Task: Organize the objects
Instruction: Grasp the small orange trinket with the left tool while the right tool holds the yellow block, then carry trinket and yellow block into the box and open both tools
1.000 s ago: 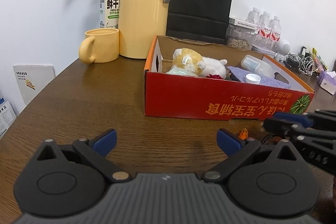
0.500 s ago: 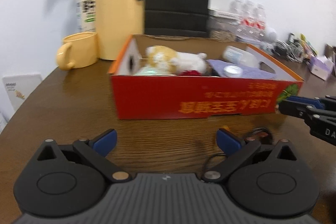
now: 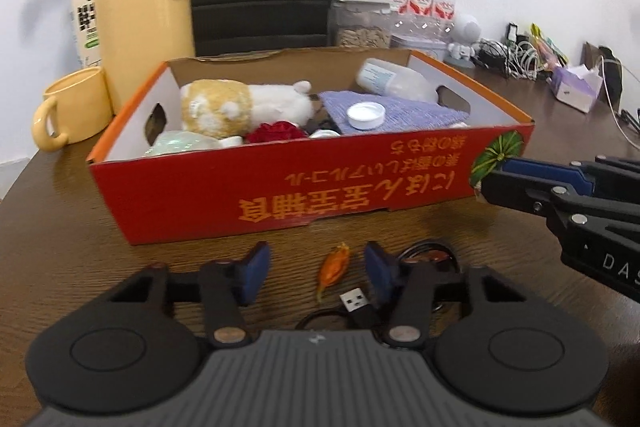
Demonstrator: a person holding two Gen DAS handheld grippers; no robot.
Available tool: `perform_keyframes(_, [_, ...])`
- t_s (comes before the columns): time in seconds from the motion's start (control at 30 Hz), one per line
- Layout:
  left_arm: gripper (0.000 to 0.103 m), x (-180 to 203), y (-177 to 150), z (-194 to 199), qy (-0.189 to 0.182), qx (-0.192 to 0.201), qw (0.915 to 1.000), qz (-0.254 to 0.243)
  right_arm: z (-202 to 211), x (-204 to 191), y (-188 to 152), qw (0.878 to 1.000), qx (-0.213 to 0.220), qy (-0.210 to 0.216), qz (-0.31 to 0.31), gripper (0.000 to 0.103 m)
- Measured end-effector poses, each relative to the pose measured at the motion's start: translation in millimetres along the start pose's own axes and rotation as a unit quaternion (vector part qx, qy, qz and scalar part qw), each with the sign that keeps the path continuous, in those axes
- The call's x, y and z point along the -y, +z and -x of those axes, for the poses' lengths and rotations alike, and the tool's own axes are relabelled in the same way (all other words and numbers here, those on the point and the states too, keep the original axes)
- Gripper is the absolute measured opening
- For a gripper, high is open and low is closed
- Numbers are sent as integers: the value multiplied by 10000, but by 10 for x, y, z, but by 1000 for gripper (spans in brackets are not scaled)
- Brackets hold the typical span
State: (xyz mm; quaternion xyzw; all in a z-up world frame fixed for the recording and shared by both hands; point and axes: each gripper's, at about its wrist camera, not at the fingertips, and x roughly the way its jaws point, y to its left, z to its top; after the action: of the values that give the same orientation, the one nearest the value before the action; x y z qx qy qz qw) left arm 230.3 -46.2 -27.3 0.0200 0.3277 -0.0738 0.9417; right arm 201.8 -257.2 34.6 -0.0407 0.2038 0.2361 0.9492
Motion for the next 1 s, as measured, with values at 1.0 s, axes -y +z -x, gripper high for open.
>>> perform_keyframes(1.0, [14, -94, 390, 442, 123, 1229, 9923, 63, 15, -88, 262, 9989, 347, 67, 300, 20])
